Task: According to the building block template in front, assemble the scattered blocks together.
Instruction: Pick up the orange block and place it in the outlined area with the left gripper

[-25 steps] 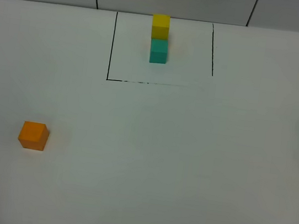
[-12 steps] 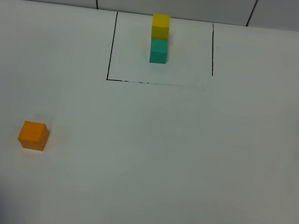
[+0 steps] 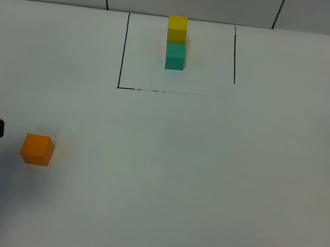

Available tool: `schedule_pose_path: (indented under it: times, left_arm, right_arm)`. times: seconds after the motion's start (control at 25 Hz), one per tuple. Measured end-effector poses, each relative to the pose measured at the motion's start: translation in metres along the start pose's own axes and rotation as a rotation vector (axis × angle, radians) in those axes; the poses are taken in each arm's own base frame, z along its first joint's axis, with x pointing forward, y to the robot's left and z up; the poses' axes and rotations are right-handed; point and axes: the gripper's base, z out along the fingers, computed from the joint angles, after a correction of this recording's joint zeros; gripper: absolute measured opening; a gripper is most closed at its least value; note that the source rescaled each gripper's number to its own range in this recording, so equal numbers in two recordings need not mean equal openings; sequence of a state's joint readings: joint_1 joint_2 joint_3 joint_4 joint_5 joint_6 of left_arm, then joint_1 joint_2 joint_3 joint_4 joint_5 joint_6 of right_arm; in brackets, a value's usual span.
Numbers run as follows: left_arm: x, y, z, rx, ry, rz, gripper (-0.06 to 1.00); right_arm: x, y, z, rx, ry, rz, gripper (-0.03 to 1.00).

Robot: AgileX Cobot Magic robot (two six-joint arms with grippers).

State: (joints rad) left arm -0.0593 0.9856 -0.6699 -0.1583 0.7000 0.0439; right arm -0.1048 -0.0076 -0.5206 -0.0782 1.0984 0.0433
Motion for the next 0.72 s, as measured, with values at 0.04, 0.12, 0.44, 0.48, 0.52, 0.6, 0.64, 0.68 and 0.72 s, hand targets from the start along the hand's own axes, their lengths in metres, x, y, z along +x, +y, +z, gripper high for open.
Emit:
schedule_pose_path:
  times: [0.04, 0.12, 0.44, 0.48, 0.52, 0.6, 0.64, 0.68, 0.72]
  left_arm:
    - [-0.008, 0.000, 0.006, 0.004, 0.036, -0.002, 0.93]
    - [-0.023, 0.000, 0.018, 0.006, 0.101, -0.003, 0.92]
    - [-0.032, -0.009, 0.082, -0.001, 0.347, 0.091, 0.91]
    - [-0.031, -0.012, 0.089, -0.010, 0.368, 0.114, 0.91]
    - [-0.030, -0.013, 0.097, -0.023, 0.385, 0.114, 0.91]
    - [-0.028, -0.015, 0.110, -0.053, 0.404, 0.106, 0.91]
    - [-0.028, -0.015, 0.115, -0.064, 0.406, 0.099, 0.91]
    - [-0.028, -0.015, 0.120, -0.073, 0.412, 0.096, 0.91]
    - [-0.027, -0.015, 0.124, -0.077, 0.413, 0.094, 0.91]
  right_arm:
    - [0.000, 0.000, 0.000, 0.000, 0.000, 0.000, 0.77]
    - [0.000, 0.000, 0.000, 0.000, 0.000, 0.000, 0.77]
    - [0.000, 0.000, 0.000, 0.000, 0.000, 0.000, 0.77]
    - [0.000, 0.000, 0.000, 0.000, 0.000, 0.000, 0.77]
    - [0.000, 0.000, 0.000, 0.000, 0.000, 0.000, 0.77]
    - [0.000, 0.000, 0.000, 0.000, 0.000, 0.000, 0.77]
    - [0.000, 0.000, 0.000, 0.000, 0.000, 0.000, 0.77]
    - [0.000, 0.000, 0.000, 0.000, 0.000, 0.000, 0.77]
    - [0.000, 0.000, 0.000, 0.000, 0.000, 0.000, 0.77]
